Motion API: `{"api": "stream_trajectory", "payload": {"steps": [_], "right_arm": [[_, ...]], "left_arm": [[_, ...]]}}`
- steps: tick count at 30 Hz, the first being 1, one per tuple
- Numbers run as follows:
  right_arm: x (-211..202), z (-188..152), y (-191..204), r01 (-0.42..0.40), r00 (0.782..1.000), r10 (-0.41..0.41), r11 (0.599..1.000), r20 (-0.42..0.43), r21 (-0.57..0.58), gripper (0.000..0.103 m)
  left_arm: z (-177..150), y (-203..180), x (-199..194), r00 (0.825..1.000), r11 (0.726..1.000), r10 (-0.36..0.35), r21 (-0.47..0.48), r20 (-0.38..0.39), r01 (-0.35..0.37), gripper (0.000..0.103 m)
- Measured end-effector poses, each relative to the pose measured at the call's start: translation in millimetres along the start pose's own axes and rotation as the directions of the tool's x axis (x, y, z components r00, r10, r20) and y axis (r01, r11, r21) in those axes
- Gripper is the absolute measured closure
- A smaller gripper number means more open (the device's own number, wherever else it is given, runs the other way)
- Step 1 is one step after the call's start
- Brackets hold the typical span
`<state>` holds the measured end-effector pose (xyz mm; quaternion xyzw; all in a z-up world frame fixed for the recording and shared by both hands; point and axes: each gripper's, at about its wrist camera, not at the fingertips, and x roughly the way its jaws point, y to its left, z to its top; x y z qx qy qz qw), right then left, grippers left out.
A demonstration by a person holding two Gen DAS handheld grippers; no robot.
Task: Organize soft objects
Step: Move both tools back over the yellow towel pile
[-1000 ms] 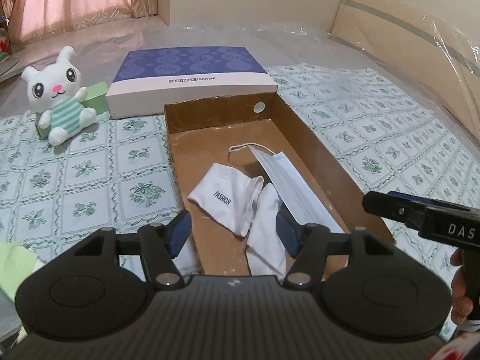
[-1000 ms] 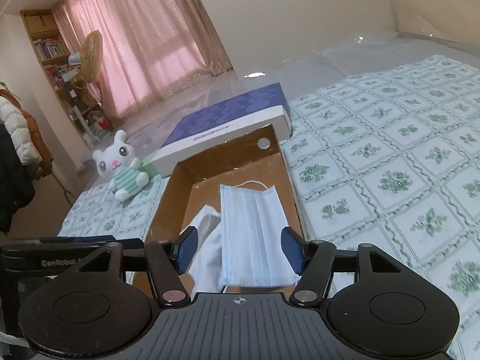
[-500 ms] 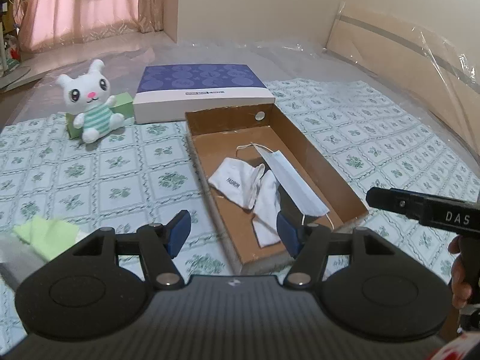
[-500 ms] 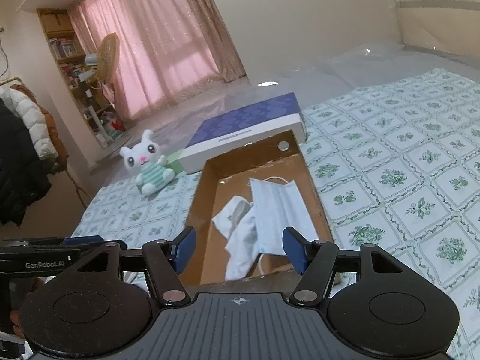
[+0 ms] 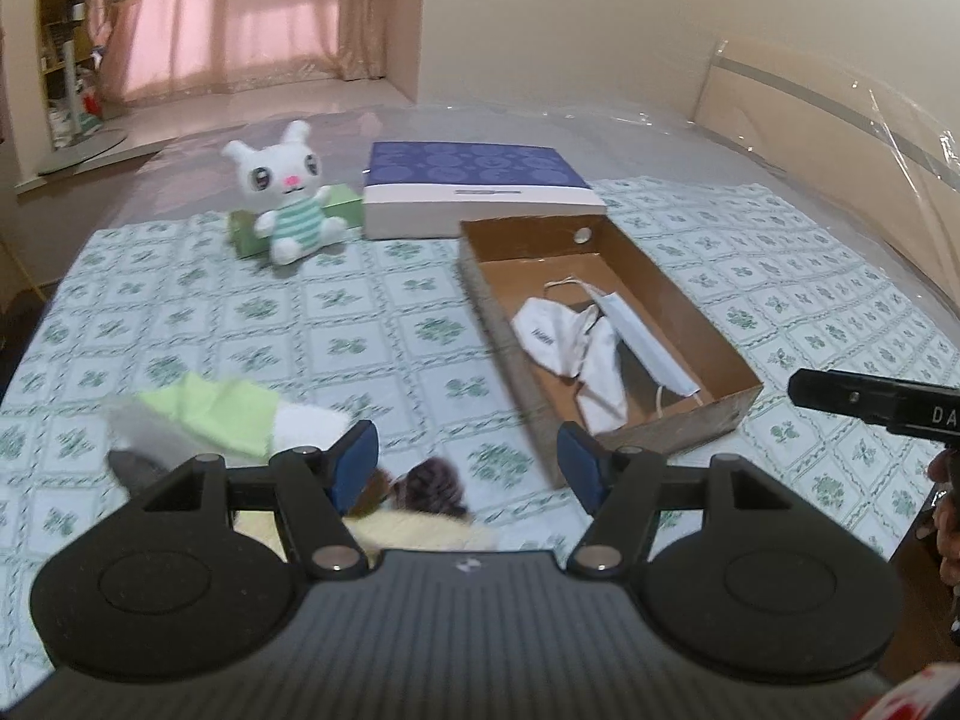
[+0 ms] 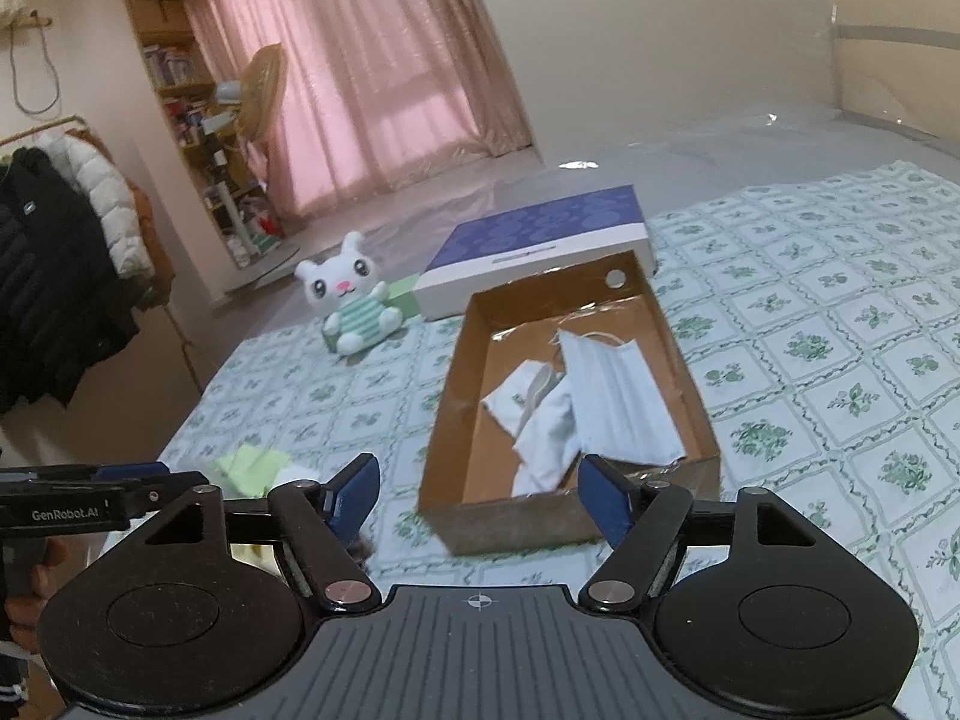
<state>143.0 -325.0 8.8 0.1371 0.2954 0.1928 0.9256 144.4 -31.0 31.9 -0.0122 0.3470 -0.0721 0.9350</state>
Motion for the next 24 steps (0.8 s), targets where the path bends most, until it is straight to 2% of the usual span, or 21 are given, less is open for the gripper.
{"api": "stream_trajectory", "payload": {"steps": [8,17,24], "right_arm": [[0.5,-15.4,16.2,-0.024,0.999,0.023,0.999,-0.028,-0.021,0.029],[12.1,-34.7,37.7,-0.057,0.994,0.051,0.996,-0.092,-0.07,0.029],[26.9,-48.2,54.1,-0.098,0.986,0.083,0.991,-0.148,-0.095,0.029]], "left_arm": [[-27.6,33.8,-24.6,0.998,0.996,0.065,-0.054,-0.022,-0.066,0.039],[-55.3,68.3,-50.1,0.987,0.98,0.16,-0.116,-0.033,-0.163,0.039],[-71.4,85.2,-57.4,0.98,0.968,0.19,-0.157,-0.053,-0.196,0.039]]}}
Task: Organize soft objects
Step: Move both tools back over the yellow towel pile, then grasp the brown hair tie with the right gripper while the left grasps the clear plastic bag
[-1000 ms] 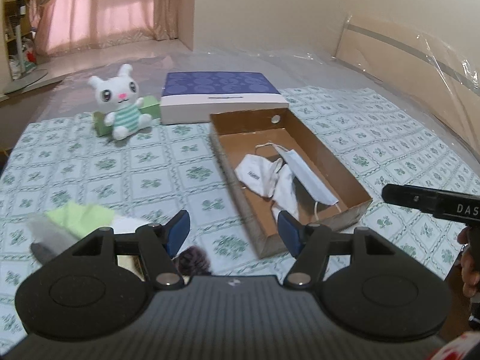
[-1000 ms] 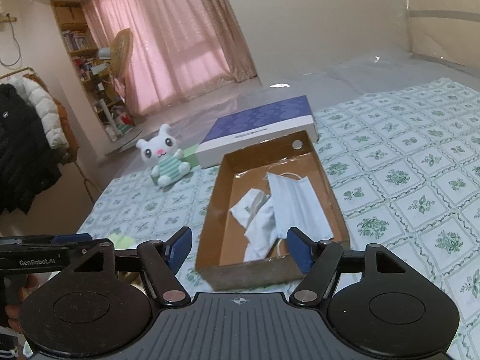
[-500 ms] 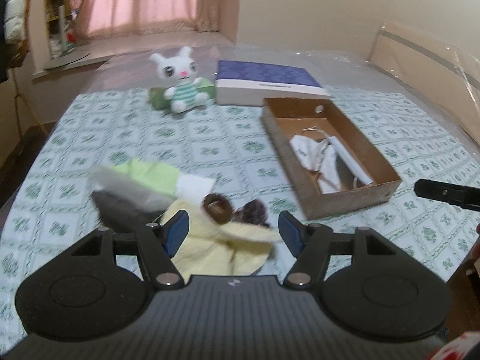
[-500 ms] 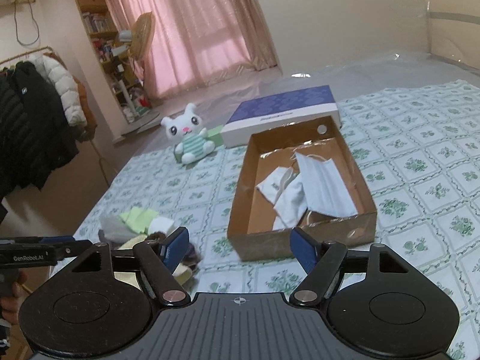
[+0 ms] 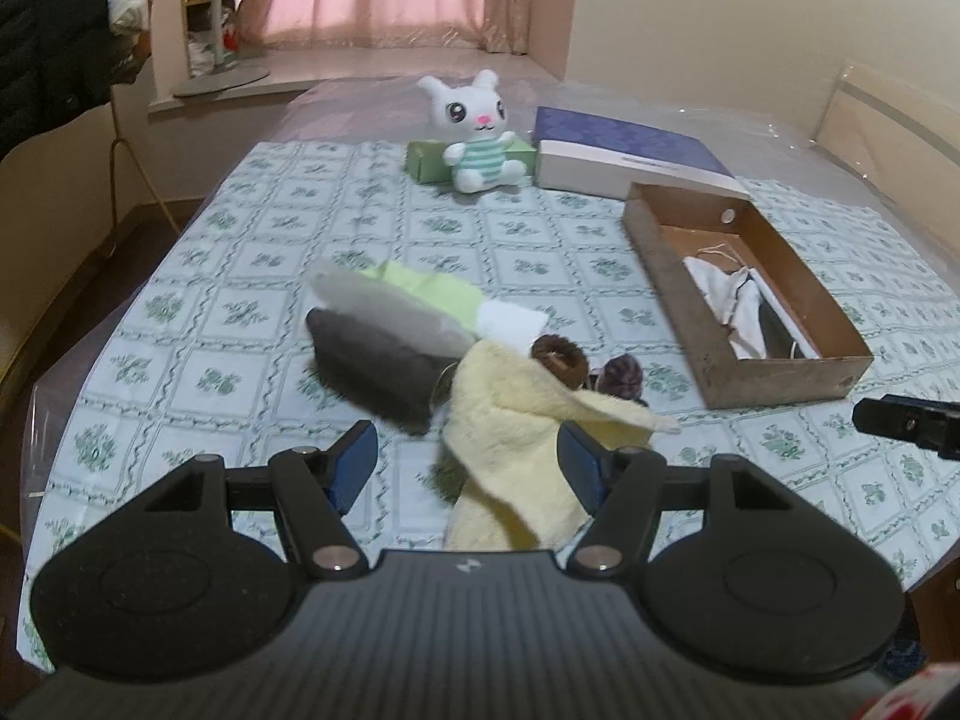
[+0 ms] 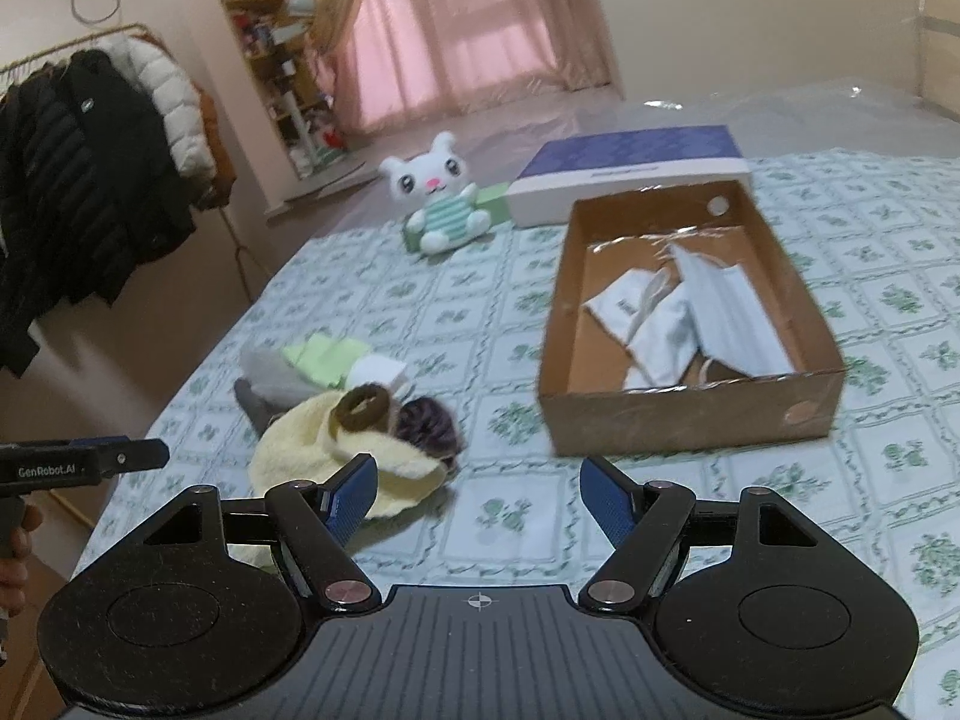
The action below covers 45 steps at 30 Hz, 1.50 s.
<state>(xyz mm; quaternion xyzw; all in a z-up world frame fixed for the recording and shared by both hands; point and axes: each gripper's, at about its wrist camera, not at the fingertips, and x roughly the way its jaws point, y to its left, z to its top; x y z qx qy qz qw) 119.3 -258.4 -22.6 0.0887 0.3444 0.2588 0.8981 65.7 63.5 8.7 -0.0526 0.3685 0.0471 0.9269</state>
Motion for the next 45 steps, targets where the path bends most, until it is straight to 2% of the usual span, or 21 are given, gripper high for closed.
{"api": "stream_trajectory", "payload": {"steps": [13,27,36,45], "right_arm": [[33.8,-9.4,29.3,-0.041,0.997,0.038,0.998,-0.062,-0.054,0.029],[77.9,7.6,49.7,-0.053,0.998,0.047,0.991,-0.051,-0.125,0.029],[113.2,23.1,58.4,-0.057,0.997,0.05,0.987,-0.053,-0.151,0.041],[154.9,29.5,67.1,-0.081,0.994,0.067,0.983,-0.085,-0.168,0.048]], "left_arm": [[-9.4,5.3,11.9,1.0,1.0,-0.003,-0.023,-0.028,0.003,0.039],[-1.9,20.3,33.0,0.999,0.998,0.035,-0.046,-0.036,-0.036,0.039],[5.0,30.0,54.1,0.998,0.997,0.049,-0.061,-0.042,-0.052,0.039],[14.4,28.7,77.7,0.998,0.998,0.041,-0.048,-0.038,-0.043,0.04]]}}
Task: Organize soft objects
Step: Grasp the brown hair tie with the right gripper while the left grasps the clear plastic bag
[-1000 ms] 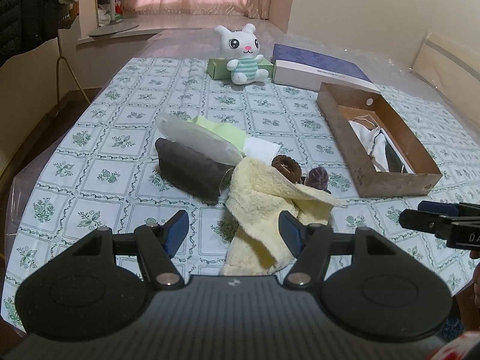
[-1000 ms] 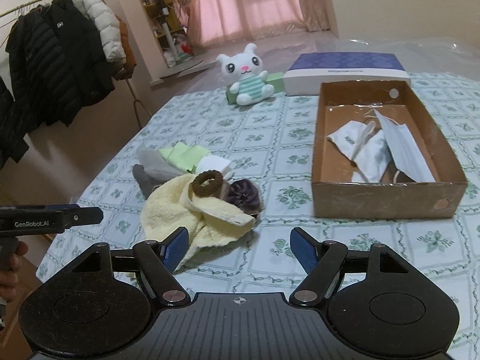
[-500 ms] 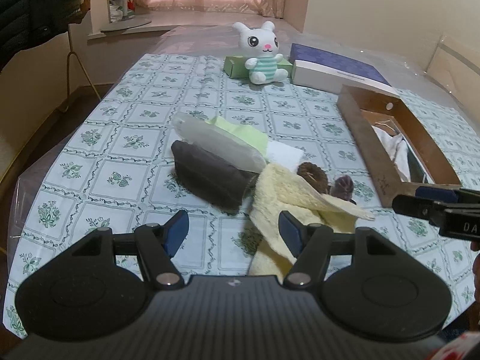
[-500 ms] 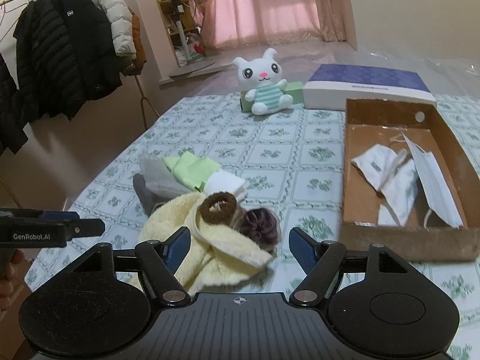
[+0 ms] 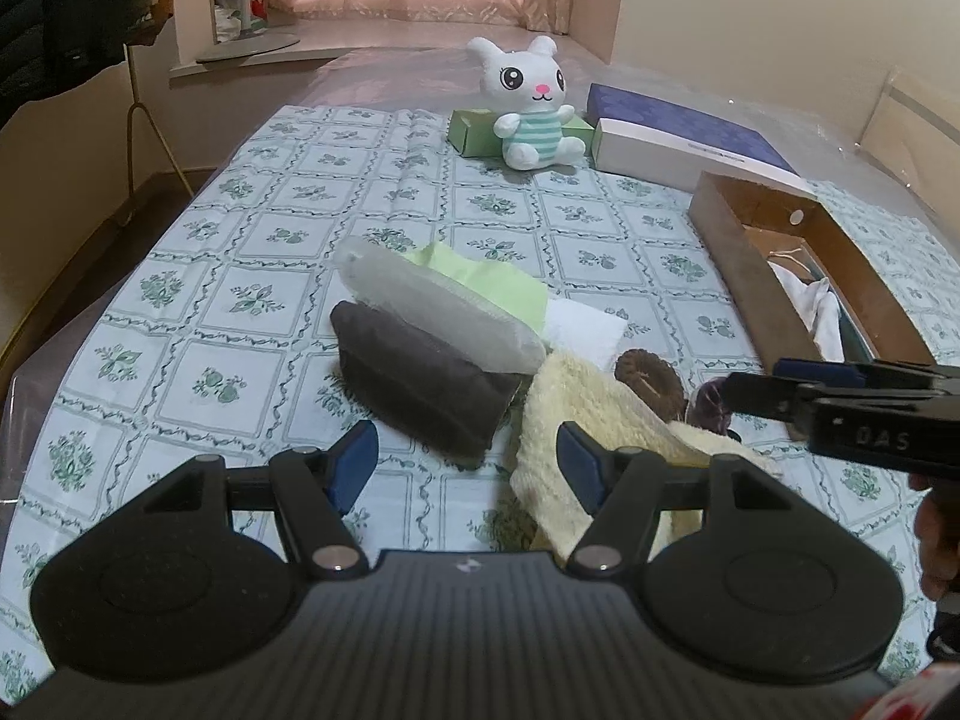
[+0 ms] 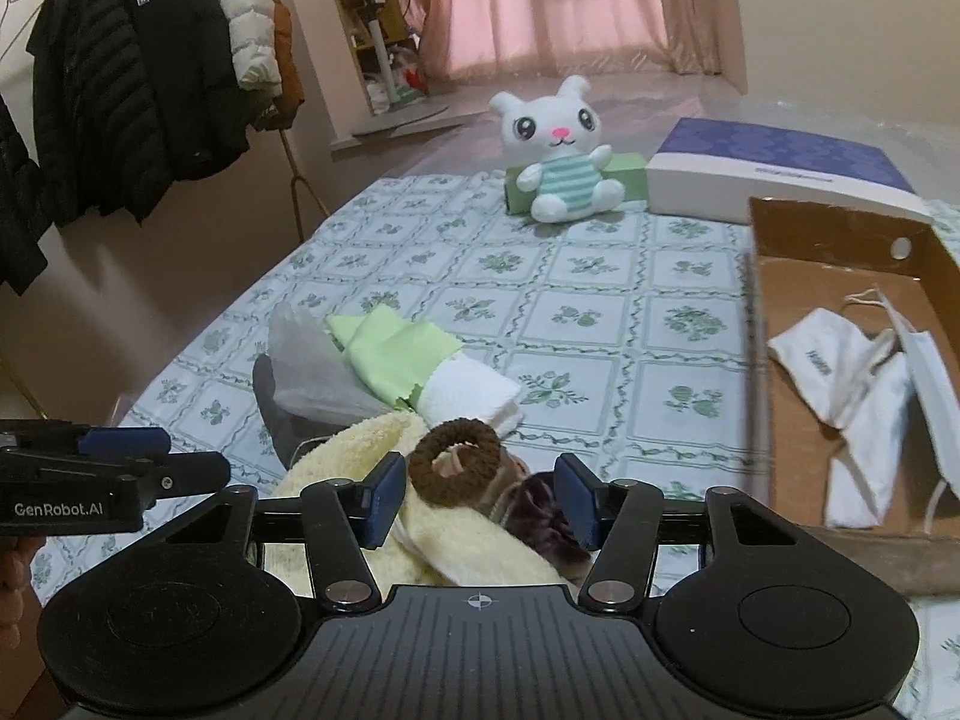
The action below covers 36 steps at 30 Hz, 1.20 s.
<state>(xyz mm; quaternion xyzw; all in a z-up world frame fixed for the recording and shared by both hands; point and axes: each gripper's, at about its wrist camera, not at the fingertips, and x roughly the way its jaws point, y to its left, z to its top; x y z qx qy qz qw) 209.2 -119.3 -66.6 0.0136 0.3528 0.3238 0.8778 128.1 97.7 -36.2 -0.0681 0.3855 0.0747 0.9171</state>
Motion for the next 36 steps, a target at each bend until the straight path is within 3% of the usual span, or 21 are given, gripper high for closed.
{"api": "stream_trajectory", "payload": {"steps": [11,20,25,32,36], "right_arm": [[49.9,-2.0,-0.8,-0.011,0.998,0.014,0.999,-0.059,0.045,0.056],[53.1,-4.8,-9.5,-0.037,0.997,0.044,0.994,-0.061,0.107,0.083],[39.2,-3.4,-9.9,-0.05,0.999,0.051,0.994,-0.007,0.098,0.089],[13.7,8.8,-26.2,-0.064,0.993,0.046,0.983,0.11,0.169,0.089],[5.4,14.9,-38.7,-0.063,0.99,0.036,0.976,0.133,0.206,0.089]], "left_arm": [[7.2,0.2,25.1,1.0,1.0,-0.014,-0.013,-0.01,0.014,0.04],[9.5,-0.8,30.5,1.0,1.0,-0.019,-0.017,-0.012,0.019,0.041],[11.0,-2.2,29.7,1.0,1.0,-0.022,-0.013,0.001,0.022,0.041],[15.6,-7.0,27.0,0.999,1.0,-0.03,0.002,0.027,0.03,0.041],[20.5,-10.8,28.3,0.999,0.999,-0.036,0.007,0.04,0.036,0.041]]}}
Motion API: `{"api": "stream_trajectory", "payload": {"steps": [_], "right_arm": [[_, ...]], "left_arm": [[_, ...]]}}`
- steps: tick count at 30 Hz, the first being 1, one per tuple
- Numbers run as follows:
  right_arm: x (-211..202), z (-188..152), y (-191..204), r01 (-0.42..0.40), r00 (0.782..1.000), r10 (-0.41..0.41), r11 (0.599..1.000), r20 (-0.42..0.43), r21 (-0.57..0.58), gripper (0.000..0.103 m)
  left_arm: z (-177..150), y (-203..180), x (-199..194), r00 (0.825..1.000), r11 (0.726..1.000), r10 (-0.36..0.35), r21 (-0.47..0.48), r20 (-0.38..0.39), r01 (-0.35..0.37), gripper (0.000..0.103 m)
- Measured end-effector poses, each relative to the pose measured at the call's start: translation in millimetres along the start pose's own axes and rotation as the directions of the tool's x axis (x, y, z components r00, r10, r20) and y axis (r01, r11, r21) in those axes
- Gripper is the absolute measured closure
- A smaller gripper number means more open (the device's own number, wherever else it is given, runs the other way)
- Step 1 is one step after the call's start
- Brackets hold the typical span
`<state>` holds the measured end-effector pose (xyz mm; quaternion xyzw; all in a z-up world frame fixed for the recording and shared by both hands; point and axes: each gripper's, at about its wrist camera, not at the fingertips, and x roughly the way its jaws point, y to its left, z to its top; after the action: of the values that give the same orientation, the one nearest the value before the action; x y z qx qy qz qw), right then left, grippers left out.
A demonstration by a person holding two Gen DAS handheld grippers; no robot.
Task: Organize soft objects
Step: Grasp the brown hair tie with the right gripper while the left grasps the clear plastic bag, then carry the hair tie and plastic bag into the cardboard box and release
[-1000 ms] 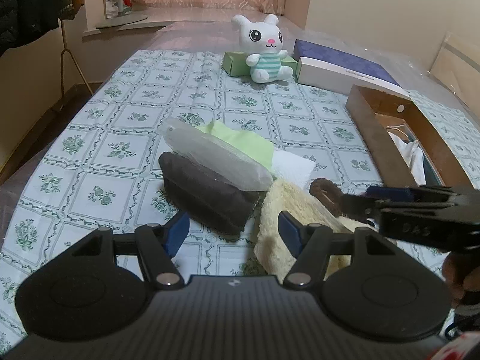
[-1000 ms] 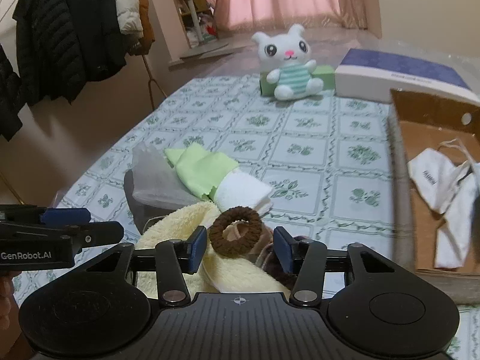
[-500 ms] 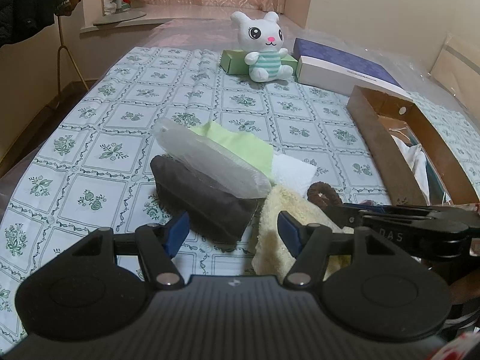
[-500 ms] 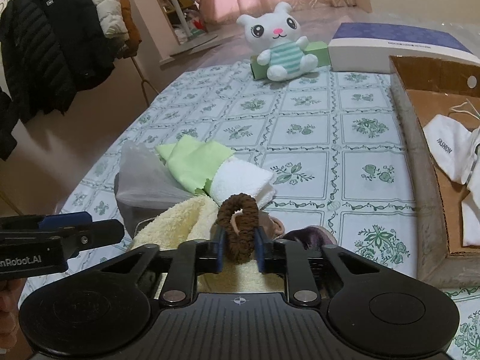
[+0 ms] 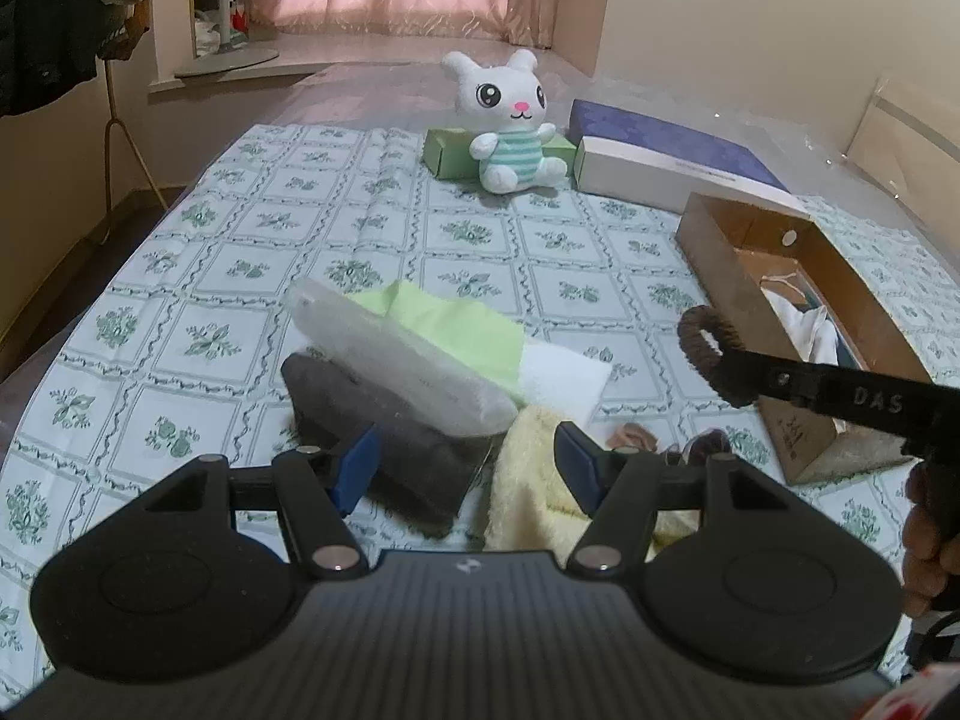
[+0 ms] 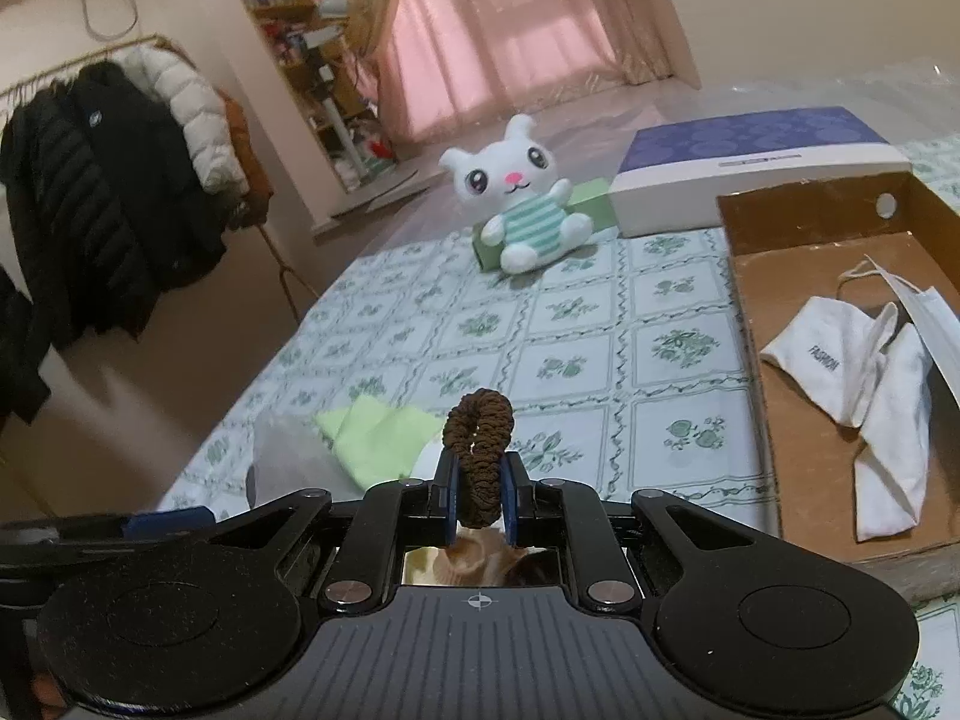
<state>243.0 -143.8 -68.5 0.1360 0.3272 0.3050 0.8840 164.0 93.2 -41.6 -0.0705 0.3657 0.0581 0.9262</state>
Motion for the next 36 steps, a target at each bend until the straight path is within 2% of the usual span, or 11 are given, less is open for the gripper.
{"api": "stream_trajectory", "payload": {"steps": [8,13,15,20,21,31,36], "right_arm": [[-4.6,3.7,-9.6,0.024,1.0,-0.024,1.0,-0.003,0.008,0.089],[-2.3,1.2,-16.5,0.036,0.999,-0.036,0.999,-0.013,0.015,0.089],[-0.6,1.0,-18.6,0.04,0.999,-0.04,0.999,-0.017,0.02,0.089],[-1.7,0.0,-20.9,0.045,0.999,-0.044,0.999,-0.018,0.022,0.089],[-2.8,0.0,-21.5,0.045,0.999,-0.045,0.999,-0.017,0.023,0.089],[-24.8,6.0,-19.0,0.025,0.999,-0.026,0.999,0.021,0.022,0.089],[-43.3,13.2,-20.8,0.02,0.998,-0.021,1.0,0.058,0.024,0.089]], "left_arm": [[12.8,-0.8,19.2,0.999,1.0,0.013,-0.006,0.03,-0.013,0.042],[17.7,8.5,43.1,1.0,0.998,0.016,-0.057,-0.004,-0.016,0.048],[18.1,12.4,53.6,1.0,0.997,0.018,-0.073,-0.018,-0.02,0.056],[18.0,21.7,64.2,0.999,0.994,0.011,-0.11,-0.046,-0.016,0.099],[18.0,24.2,62.1,0.999,0.993,0.01,-0.118,-0.041,-0.015,0.101],[35.6,39.6,2.9,0.995,0.993,0.045,-0.116,0.091,-0.034,0.102],[46.7,33.1,-26.2,0.989,0.995,0.015,-0.103,0.146,0.0,0.102]]}}
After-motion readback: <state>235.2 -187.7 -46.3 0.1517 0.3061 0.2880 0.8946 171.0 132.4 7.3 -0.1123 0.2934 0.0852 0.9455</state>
